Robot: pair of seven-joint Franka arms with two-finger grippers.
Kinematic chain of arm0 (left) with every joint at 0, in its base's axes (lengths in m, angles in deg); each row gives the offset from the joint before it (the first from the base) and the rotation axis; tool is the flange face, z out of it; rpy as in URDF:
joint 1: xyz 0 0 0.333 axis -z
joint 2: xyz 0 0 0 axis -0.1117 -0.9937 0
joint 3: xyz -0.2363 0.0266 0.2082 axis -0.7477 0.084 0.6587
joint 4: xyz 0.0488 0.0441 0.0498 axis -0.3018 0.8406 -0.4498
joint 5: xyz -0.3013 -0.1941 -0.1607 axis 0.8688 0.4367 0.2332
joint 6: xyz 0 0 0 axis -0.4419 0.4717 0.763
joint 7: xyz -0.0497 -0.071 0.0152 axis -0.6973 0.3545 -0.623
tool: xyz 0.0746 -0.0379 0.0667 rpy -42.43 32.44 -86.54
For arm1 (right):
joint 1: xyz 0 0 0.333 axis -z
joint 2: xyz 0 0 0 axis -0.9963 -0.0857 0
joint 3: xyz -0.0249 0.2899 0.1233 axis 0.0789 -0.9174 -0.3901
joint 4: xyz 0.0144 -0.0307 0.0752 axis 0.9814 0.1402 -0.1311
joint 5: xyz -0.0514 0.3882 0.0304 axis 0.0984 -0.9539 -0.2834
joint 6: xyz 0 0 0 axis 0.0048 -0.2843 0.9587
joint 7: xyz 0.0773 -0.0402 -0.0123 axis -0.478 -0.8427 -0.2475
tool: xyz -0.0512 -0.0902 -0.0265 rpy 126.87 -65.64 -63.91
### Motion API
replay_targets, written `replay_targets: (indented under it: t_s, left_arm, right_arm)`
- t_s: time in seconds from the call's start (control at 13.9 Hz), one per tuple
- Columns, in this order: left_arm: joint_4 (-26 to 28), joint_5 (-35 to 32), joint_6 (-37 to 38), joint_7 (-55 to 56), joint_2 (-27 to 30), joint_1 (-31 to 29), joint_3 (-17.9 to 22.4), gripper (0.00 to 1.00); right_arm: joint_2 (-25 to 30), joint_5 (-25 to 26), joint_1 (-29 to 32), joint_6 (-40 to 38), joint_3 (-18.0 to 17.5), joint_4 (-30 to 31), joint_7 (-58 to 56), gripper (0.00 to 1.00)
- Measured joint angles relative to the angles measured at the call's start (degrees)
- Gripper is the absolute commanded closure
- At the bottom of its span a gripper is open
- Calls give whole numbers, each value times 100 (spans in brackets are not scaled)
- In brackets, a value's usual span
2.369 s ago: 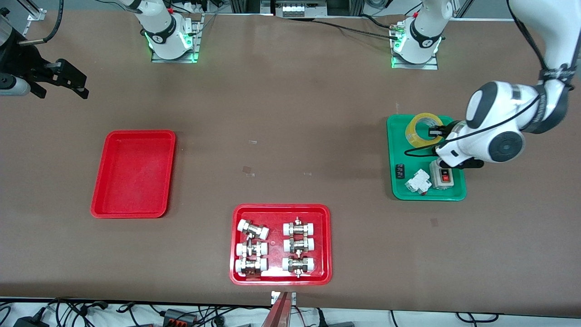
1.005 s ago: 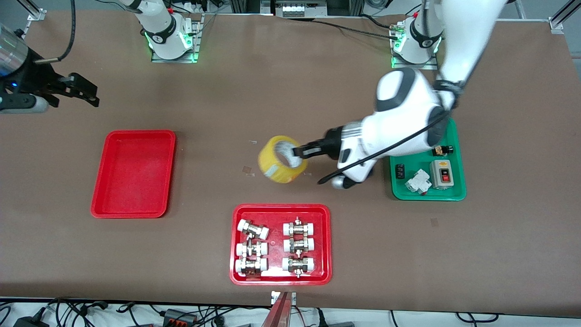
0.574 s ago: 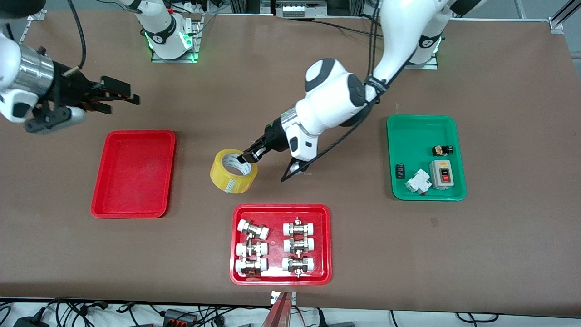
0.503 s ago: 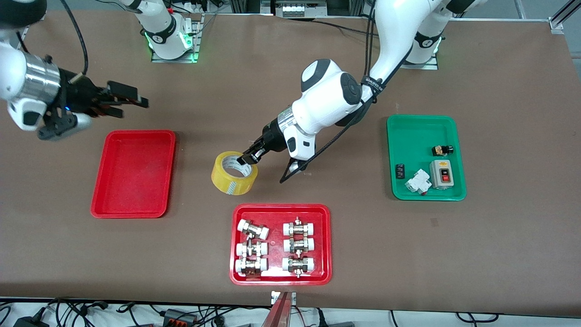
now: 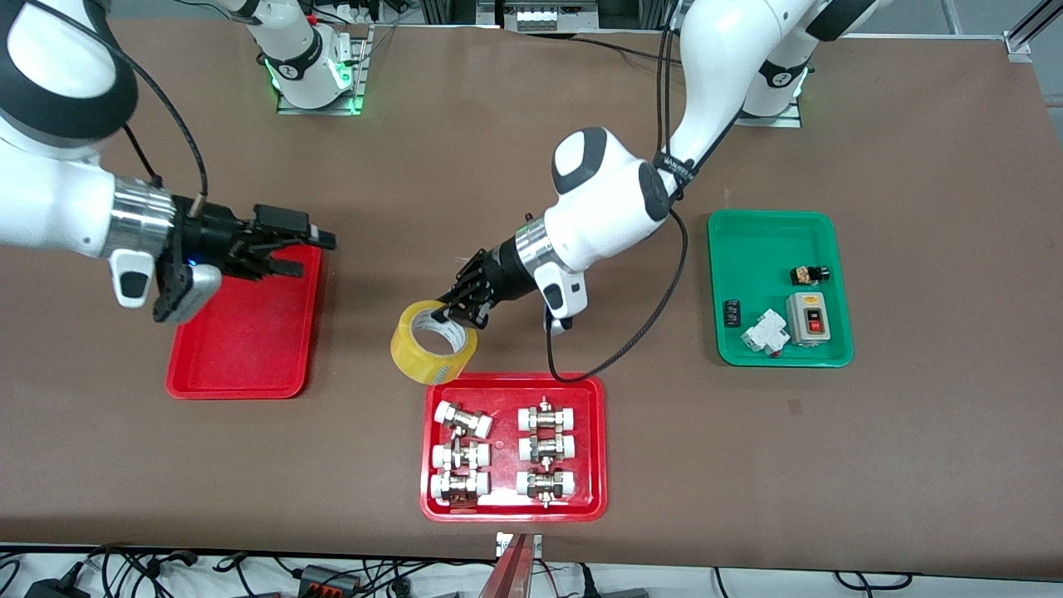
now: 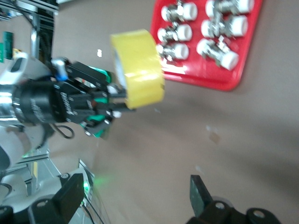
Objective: Left arm passes tape to right arm into tray
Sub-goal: 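Hold the tape with the left gripper while the right gripper reaches it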
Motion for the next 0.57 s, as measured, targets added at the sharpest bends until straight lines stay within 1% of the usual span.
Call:
replay_targets:
  t_s: [0.14, 0.36, 0.57]
  left_arm:
    - [-228, 285, 15, 4, -249, -89, -119, 100]
    - [-413, 335, 288, -31, -376, -352, -377, 100]
    - [-450, 335, 417, -476, -375, -784, -902, 100]
  right_arm:
    - [-307, -283, -120, 407, -1, -184, -267, 0]
    - [-766, -591, -288, 993, -2, -254, -694, 0]
    - [-1143, -752, -486, 1474, -4, -399, -780, 0]
